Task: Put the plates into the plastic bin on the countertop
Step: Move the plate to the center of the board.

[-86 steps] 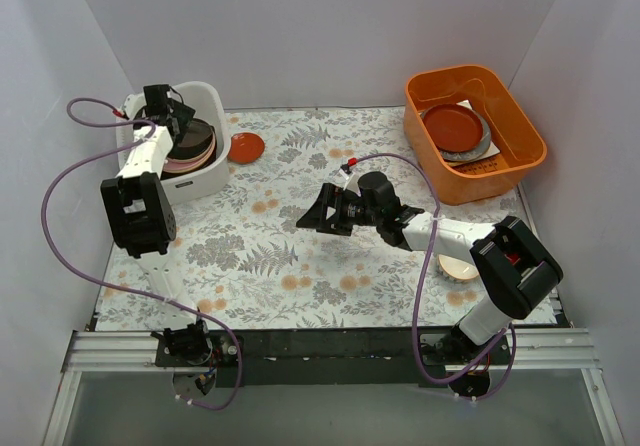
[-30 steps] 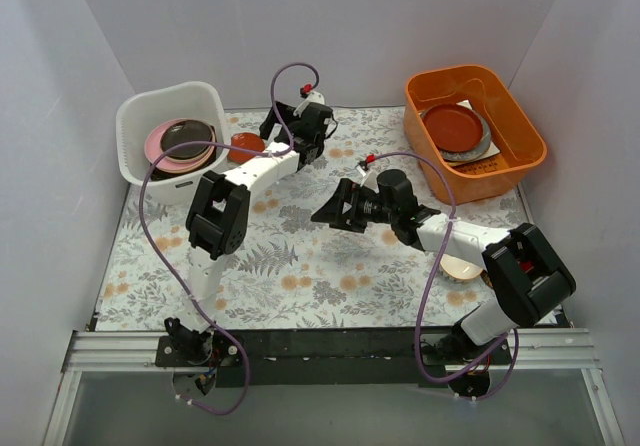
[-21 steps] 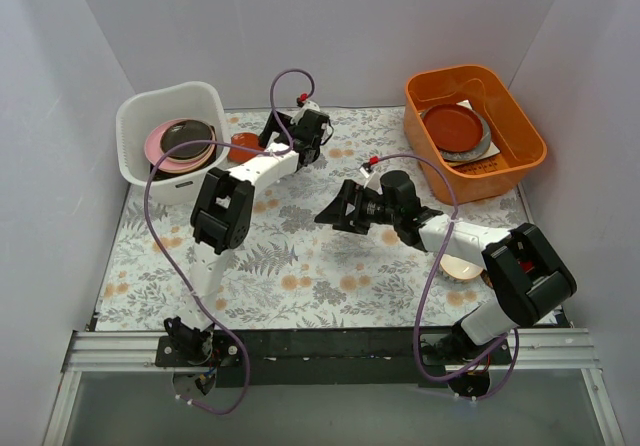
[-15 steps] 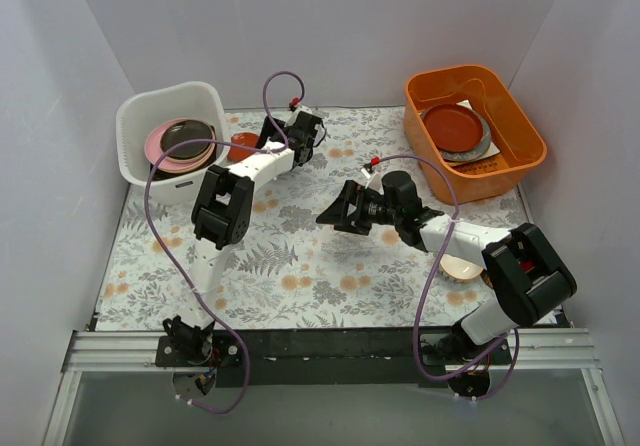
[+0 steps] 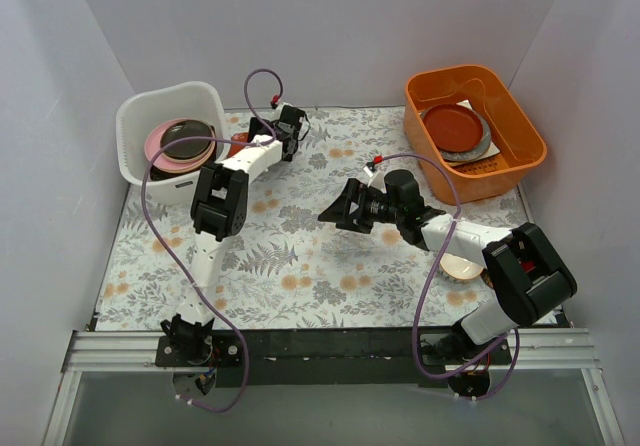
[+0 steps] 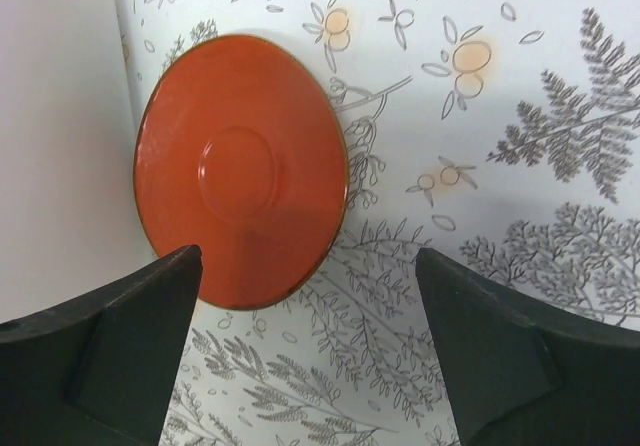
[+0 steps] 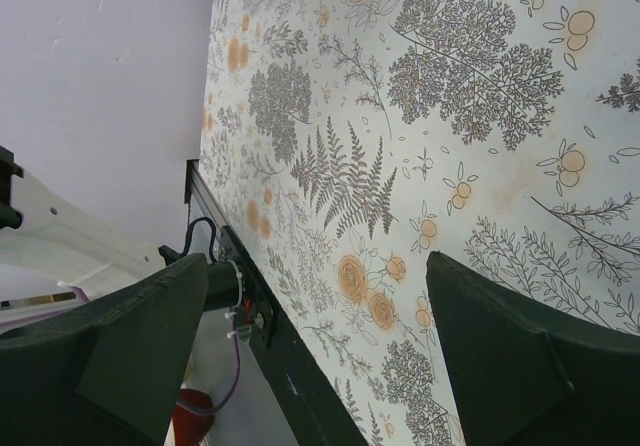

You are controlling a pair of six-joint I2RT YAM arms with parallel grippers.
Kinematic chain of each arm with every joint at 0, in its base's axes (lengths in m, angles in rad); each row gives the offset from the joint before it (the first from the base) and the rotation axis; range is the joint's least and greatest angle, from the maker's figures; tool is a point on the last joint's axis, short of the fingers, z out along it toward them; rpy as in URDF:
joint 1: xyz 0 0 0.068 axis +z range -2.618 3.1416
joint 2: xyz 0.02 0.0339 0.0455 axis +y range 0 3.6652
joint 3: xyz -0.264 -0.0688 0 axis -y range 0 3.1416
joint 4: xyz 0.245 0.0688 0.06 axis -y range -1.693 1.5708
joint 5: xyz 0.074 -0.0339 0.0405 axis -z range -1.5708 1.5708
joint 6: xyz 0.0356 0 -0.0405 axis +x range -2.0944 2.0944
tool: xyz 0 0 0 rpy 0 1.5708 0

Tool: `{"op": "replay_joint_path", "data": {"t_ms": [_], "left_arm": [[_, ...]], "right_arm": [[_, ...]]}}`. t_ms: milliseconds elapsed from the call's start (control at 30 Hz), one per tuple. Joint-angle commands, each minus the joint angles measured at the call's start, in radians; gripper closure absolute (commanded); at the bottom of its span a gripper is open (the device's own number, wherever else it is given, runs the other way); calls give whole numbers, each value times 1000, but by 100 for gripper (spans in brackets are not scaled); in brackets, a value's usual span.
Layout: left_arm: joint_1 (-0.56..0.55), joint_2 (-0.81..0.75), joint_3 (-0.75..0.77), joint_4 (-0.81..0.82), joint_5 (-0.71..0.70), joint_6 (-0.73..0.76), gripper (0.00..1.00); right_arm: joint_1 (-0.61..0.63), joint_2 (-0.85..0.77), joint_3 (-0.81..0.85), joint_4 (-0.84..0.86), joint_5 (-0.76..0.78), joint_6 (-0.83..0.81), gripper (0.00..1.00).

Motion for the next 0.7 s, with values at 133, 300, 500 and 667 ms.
{"op": "replay_joint_path", "data": {"t_ms": [133,300,500,667], "left_arm": [[-3,71,59,-37,-35,-17,28],[6,87,67,-34,-81,-13,40],[28,102,62,-32,-160,-4,44],[42,105,76,-27,-143,-16,46]], "right_arm": [[-11,-23,-11,15,-23,-22,3],[-16,-17,-11,9,-28,-27,3],[-17,-11,-11,12,-31,-28,3],[-17,-6,-11,12,-35,-28,3]]}}
